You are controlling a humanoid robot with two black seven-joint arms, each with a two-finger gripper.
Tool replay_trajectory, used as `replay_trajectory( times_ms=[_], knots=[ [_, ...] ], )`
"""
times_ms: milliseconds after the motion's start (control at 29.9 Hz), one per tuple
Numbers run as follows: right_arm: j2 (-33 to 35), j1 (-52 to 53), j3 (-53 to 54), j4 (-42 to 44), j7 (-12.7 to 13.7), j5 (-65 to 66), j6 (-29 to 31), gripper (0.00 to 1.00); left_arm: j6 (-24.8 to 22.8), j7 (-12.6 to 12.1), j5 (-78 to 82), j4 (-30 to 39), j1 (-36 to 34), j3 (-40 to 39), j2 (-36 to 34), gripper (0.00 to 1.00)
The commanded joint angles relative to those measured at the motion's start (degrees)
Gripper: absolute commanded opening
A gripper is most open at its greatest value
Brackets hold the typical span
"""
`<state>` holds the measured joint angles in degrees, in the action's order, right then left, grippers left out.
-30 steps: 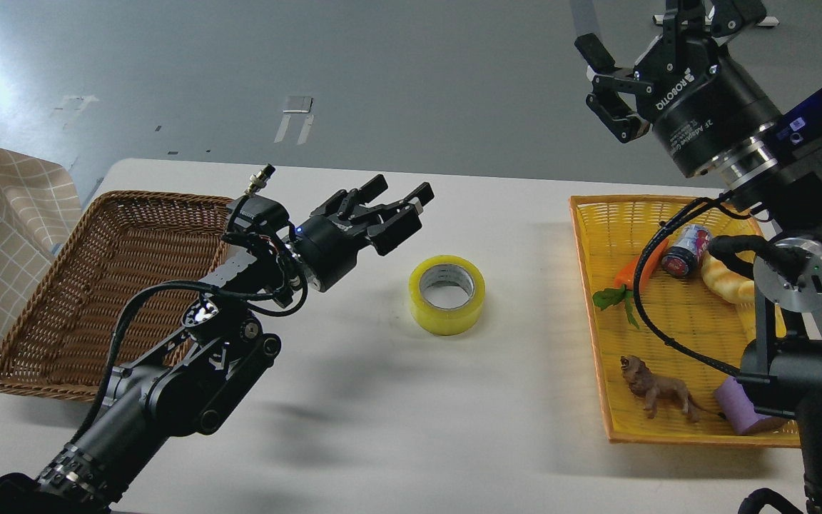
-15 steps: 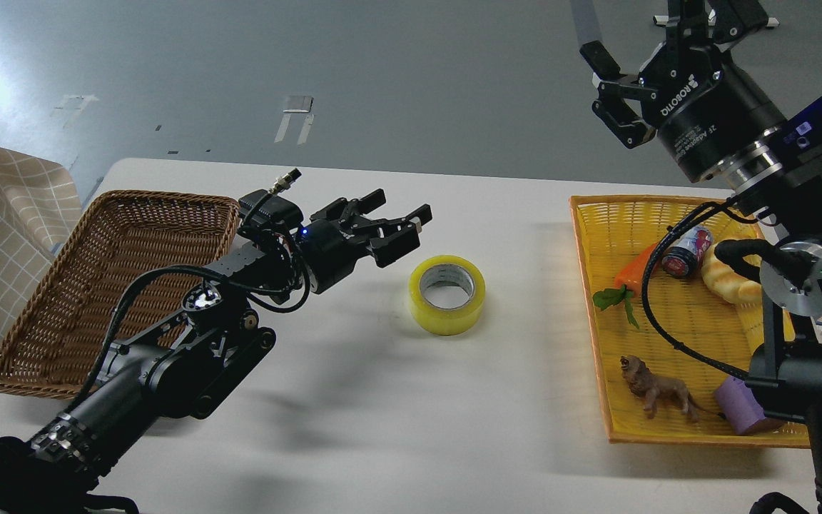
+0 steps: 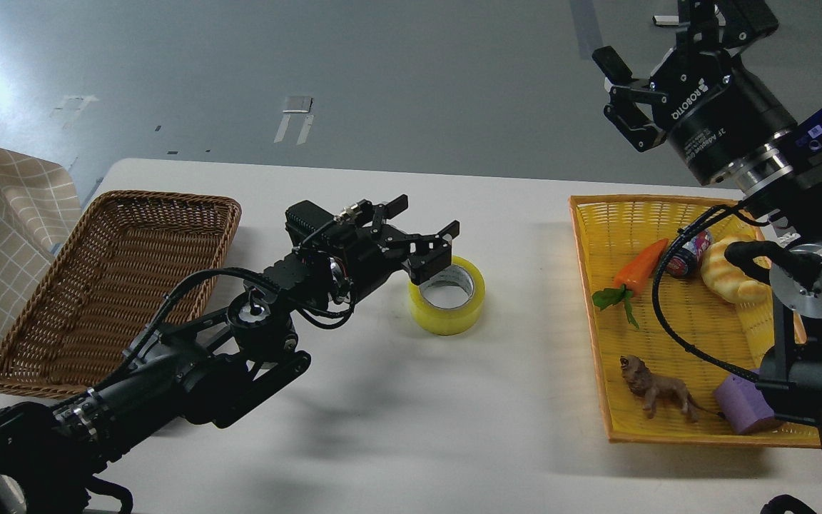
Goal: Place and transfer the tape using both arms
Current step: 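Grasp the tape roll's rim with the left gripper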
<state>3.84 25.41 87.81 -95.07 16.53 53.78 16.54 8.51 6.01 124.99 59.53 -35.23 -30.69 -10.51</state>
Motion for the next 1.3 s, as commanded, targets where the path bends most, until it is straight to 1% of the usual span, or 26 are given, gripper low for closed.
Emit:
replay_trajectory(
  times_ms=[0, 33, 67, 134, 267, 401, 435, 635, 769, 869, 936, 1103, 1271],
  knots=[
    [0.29, -0.01, -0.18, 0.06, -0.01, 0.01, 0.07, 1.0, -0.16, 0.31, 0.01, -3.8, -1.24, 2.2, 0.66, 0.98],
    [0.29, -0.01, -0.09, 0.06, -0.01, 0.01, -0.01, 1.0, -0.16, 0.75, 0.01, -3.98, -1.77, 4.04, 0.4, 0.98],
    [0.29, -0.01, -0.09, 0.06, -0.01, 0.01, -0.01, 1.0, -0.16, 0.75, 0.01, -3.98, -1.77, 4.06, 0.4, 0.98],
    [0.29, -0.27, -0.09, 0.06, -0.01, 0.01, 0.07, 1.0, -0.16, 1.02, 0.01, -4.68, -3.35, 6.51, -0.04, 0.98],
    [0.29, -1.06, -0.09, -0.03, -0.1, 0.01, -0.01, 1.0, -0.34, 1.19, 0.01, -6.79, -4.32, 6.52, 0.49, 0.98],
    [0.11, -1.94, 0.35, -0.12, -0.18, 0.01, -0.01, 1.0, -0.34, 4.0, -1.85, -7.14, -3.88, 6.69, 0.4, 0.98],
    [0.11, -2.03, 0.43, -0.12, -0.18, 0.01, -0.01, 1.0, -0.42, 4.27, -1.85, -7.14, -3.88, 6.69, 0.31, 0.98],
    [0.2, -2.03, 0.61, -0.12, -0.18, 0.01, -0.01, 1.0, -0.86, 4.27, -1.94, -8.63, -3.79, 6.78, 0.57, 0.98],
    [0.2, -2.64, 0.61, -0.12, -0.18, 0.01, -0.01, 1.0, -3.14, 4.27, -1.85, -9.86, -3.71, 6.87, 0.84, 0.98],
    [0.2, -2.99, 0.7, -0.12, -0.18, 0.09, -0.01, 1.0, -4.81, 4.8, -1.94, -11.71, -3.79, 6.87, 0.93, 0.98],
    [0.46, -3.43, 0.7, -0.12, -0.18, 0.1, 0.07, 1.0, -5.25, 4.97, -2.03, -11.71, -3.97, 7.56, 1.1, 0.98],
    [2.05, -5.28, 0.52, 0.06, -0.18, 0.1, 0.07, 1.0, -5.52, 4.45, -4.04, -11.98, -4.06, 8.27, 1.54, 0.98],
    [2.22, -5.89, 0.7, -0.03, -0.18, 0.1, 0.07, 1.0, -6.14, 4.45, -4.4, -14.43, -4.23, 8.71, 2.77, 0.96]
  ],
)
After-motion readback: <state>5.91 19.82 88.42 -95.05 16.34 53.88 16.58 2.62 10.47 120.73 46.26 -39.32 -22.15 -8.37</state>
